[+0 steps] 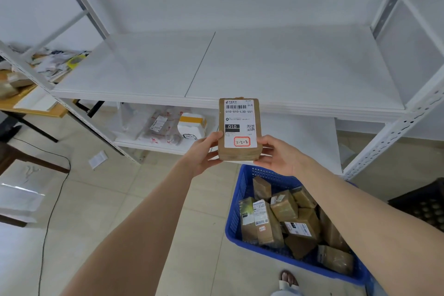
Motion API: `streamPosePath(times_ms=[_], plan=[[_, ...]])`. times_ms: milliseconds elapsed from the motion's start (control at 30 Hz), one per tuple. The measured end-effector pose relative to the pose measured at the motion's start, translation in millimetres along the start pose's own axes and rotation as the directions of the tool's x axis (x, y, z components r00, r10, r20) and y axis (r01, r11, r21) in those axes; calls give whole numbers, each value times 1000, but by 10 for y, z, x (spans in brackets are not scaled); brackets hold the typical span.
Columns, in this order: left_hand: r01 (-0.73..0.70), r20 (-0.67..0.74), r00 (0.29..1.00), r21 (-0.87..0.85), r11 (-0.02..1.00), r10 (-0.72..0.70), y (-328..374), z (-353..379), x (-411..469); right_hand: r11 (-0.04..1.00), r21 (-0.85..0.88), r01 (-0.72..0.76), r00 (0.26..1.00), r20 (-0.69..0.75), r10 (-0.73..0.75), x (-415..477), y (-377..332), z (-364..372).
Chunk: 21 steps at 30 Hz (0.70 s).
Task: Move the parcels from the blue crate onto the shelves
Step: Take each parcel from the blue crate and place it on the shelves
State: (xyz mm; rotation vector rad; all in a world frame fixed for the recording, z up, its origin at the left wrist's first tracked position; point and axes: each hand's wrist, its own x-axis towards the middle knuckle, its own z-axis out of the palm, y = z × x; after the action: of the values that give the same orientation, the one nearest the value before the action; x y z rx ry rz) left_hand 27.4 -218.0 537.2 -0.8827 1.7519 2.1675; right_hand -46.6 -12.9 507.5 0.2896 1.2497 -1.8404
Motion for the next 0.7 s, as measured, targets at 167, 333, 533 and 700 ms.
streamPosePath(times_ms=[167,333,533,700], plan=[[-30,12,1000,46,998,29,209,-286,-104,1000,21,23,1000,-2,-23,-12,6,356],[-97,20,995,59,994,96,482,-625,-254,998,30,56,998,27,-57,-4,-49,825],[-187,22,982,110,976,186,805,-1248,-445,992,14,122,990,69,-123,57,-44,1568],[-267,-11,963,99,959,269,1169,-1758,-547,983,-12,183,977,113,-181,178,-163,2251]])
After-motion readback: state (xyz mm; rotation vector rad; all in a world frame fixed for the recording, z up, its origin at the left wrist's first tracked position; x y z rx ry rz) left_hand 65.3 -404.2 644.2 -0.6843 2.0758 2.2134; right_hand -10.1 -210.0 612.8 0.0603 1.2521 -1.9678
